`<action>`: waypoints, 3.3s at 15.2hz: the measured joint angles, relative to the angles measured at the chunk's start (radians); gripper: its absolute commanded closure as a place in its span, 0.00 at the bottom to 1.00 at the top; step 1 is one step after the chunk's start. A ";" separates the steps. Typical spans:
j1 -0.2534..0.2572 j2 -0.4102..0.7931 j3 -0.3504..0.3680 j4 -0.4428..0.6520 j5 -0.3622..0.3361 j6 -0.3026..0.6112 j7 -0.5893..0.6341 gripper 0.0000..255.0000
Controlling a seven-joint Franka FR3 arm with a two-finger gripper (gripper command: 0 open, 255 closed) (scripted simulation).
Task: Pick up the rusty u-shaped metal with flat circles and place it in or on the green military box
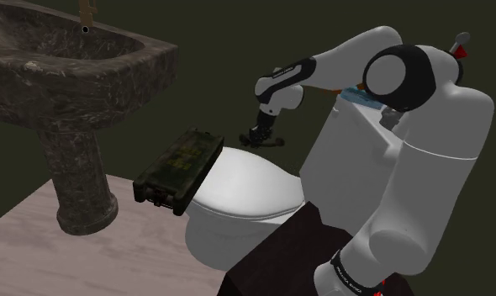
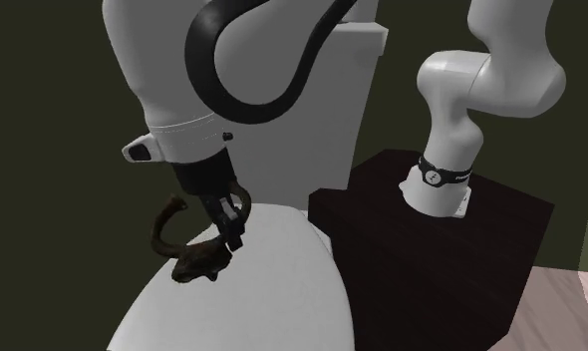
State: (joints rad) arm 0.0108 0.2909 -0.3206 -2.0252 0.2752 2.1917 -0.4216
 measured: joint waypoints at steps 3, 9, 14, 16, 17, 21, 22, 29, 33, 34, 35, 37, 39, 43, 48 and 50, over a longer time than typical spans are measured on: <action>0.039 0.032 0.027 0.049 0.007 -0.008 0.066 1.00; 0.105 0.104 0.071 0.166 0.015 -0.036 0.184 1.00; 0.155 0.206 0.105 0.317 0.024 -0.070 0.282 1.00; 0.173 0.236 0.115 0.372 0.023 -0.089 0.316 1.00; 0.182 0.258 0.121 0.404 0.024 -0.095 0.335 1.00; 0.214 0.361 0.141 0.567 0.024 -0.145 0.409 1.00; 0.223 0.386 0.146 0.608 0.024 -0.157 0.428 1.00; 0.242 0.507 0.162 0.777 0.024 -0.195 0.485 1.00; 0.241 0.536 0.165 0.773 0.030 -0.164 0.478 1.00; 0.240 0.544 0.166 0.775 0.031 -0.158 0.478 1.00; 0.241 0.550 0.167 0.772 0.032 -0.149 0.476 1.00; 0.240 0.565 0.169 0.769 0.035 -0.131 0.472 1.00; 0.240 0.572 0.171 0.762 0.037 -0.117 0.469 1.00; 0.239 0.578 0.171 0.765 0.038 -0.114 0.468 1.00; 0.239 0.578 0.171 0.765 0.038 -0.114 0.468 0.00; 0.239 0.578 0.171 0.765 0.038 -0.114 0.468 0.00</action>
State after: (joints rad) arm 0.2499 0.8684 -0.1493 -1.2601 0.3130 2.0778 0.0468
